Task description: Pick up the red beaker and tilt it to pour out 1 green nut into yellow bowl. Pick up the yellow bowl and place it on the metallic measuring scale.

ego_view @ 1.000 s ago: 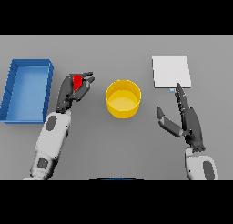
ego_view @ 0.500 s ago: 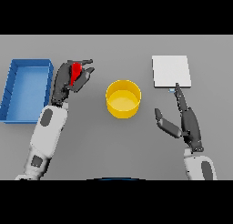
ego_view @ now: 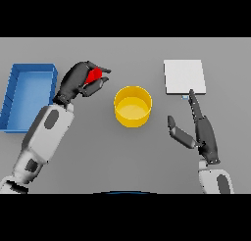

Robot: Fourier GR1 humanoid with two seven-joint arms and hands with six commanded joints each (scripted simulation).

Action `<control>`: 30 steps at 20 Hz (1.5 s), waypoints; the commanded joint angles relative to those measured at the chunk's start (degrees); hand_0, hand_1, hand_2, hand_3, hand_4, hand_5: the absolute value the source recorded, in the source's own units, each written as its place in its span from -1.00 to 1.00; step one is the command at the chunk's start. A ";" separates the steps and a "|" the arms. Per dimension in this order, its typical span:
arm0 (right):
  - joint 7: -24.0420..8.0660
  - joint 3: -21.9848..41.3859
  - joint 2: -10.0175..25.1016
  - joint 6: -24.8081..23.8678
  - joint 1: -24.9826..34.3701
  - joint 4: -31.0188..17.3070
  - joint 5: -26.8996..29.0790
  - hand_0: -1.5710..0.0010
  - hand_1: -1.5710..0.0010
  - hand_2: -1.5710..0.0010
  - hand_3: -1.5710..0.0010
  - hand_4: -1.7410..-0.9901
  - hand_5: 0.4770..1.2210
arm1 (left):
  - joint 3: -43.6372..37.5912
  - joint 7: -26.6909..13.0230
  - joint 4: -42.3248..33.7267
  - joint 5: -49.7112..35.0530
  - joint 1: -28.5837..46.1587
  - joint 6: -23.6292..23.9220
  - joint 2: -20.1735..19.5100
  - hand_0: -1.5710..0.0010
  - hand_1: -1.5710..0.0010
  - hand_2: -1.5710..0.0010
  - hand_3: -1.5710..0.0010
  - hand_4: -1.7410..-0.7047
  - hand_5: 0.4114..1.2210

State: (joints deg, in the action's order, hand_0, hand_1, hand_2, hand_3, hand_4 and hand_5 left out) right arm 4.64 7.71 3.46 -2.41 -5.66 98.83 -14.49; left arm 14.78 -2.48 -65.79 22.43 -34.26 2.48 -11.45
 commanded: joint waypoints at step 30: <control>0.32 -0.19 -1.22 -1.91 0.46 -0.94 -1.05 1.00 1.00 1.00 1.00 0.52 -0.60 | 50.07 6.68 21.57 39.89 -36.29 -17.96 -4.08 -1.00 -1.00 -1.00 -1.00 -0.99 1.00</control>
State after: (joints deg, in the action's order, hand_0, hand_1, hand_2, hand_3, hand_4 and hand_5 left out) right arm 5.06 7.51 2.24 -4.33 -5.18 97.89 -15.54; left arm 64.85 4.16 -44.23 62.19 -70.54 -15.53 -15.53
